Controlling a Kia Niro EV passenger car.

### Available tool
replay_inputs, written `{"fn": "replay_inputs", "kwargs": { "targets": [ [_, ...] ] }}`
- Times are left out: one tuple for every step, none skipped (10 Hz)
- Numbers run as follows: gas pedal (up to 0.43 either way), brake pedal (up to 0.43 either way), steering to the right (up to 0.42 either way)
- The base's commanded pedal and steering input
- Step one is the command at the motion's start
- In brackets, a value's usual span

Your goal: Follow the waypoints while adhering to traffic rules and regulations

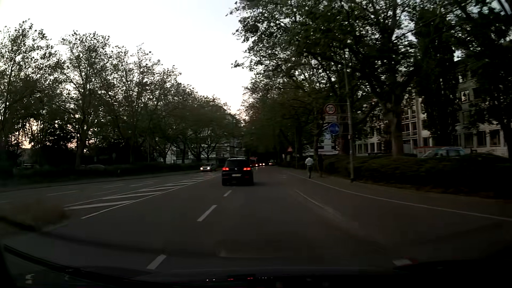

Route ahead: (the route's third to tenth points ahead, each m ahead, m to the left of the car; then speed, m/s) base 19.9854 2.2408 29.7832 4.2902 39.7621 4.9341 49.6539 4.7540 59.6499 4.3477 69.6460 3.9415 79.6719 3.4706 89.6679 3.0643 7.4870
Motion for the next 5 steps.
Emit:
{"fn": "replay_inputs", "kwargs": {
  "targets": [
    [0.150,0.000,-0.038],
    [0.150,0.000,-0.030],
    [0.150,0.000,-0.018],
    [0.150,0.000,-0.012],
    [0.150,0.000,-0.007]
  ]
}}
